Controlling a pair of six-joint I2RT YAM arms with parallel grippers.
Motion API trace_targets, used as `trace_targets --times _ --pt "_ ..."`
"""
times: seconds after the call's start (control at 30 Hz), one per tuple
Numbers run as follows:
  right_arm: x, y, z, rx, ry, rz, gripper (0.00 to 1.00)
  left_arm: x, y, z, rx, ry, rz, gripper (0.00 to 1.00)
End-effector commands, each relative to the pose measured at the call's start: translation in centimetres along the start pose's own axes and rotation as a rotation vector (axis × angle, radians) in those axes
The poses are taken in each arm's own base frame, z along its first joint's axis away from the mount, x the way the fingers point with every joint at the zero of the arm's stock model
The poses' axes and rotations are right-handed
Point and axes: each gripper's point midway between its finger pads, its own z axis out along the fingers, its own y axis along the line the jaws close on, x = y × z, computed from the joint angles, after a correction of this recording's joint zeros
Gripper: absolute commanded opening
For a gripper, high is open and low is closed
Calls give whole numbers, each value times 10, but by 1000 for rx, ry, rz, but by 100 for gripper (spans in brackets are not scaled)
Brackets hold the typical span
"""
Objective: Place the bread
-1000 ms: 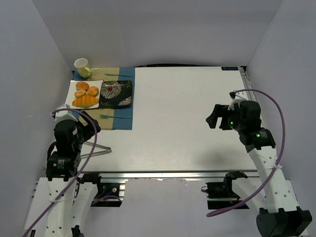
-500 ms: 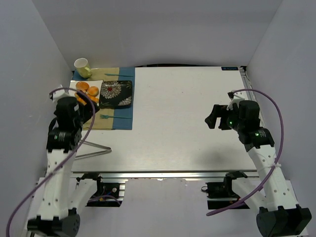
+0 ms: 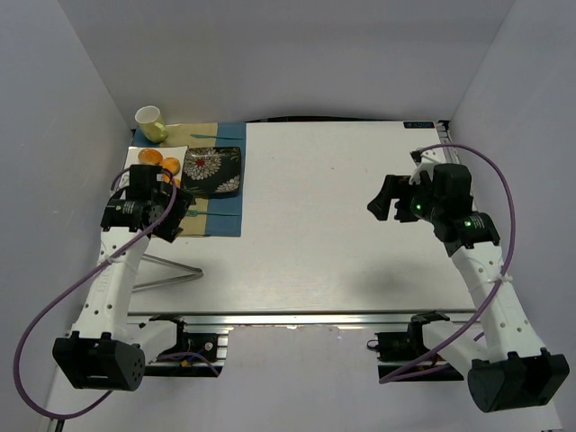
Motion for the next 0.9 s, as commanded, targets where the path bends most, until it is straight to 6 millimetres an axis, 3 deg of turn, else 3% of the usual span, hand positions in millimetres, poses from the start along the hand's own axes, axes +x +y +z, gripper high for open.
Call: trace_targets --times 0.0,0.07,0.13,0.23,0.5,0.87 --pt "-9 15 4 -50 44 34 89 25 36 -12 -211 102 -204 82" --pt "-7 30 5 -118 77 68 89 31 31 -11 -215 129 -320 84" --pt "-7 34 8 -107 111 75 89 31 34 -17 -249 128 -357 85" --pt "-10 39 10 -114 107 71 89 33 67 -16 -414 117 -329 90" --pt "0 43 16 -144 142 108 89 44 115 0 -556 57 -408 98" --pt "-19 50 20 -164 127 86 89 20 160 33 -713 -7 -388 98"
